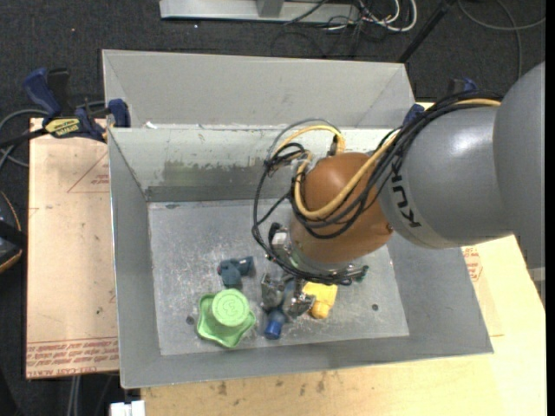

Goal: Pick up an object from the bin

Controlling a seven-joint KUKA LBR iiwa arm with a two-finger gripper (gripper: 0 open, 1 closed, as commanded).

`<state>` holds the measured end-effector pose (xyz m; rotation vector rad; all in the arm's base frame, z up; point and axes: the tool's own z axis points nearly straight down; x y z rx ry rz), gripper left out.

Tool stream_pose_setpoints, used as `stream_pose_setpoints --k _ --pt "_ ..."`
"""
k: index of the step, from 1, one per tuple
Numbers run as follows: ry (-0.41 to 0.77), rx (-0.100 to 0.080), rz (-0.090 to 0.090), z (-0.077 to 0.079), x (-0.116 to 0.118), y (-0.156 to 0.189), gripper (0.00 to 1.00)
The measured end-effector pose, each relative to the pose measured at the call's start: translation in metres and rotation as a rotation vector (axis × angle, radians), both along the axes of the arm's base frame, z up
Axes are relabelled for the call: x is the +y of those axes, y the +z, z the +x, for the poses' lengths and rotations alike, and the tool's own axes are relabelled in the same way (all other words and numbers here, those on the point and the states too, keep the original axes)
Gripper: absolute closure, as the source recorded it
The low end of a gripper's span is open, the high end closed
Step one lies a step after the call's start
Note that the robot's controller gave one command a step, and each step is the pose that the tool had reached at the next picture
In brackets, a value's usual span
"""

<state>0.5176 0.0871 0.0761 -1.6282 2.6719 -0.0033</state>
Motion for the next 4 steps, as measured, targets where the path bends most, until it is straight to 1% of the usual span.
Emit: stream_pose_setpoints --k 1,2,3,4 --pt "0.0 0.003 -0.001 -0.001 -0.001 -0.002 0.0" --pt "0.0 0.001 0.0 0.0 0.0 0.0 1.0" --pt "0.004 0.0 -0.002 -0.017 0.102 -0.001 1.0" --pt "-0.014 0.004 -0.001 -0.036 0.083 0.163 1.0"
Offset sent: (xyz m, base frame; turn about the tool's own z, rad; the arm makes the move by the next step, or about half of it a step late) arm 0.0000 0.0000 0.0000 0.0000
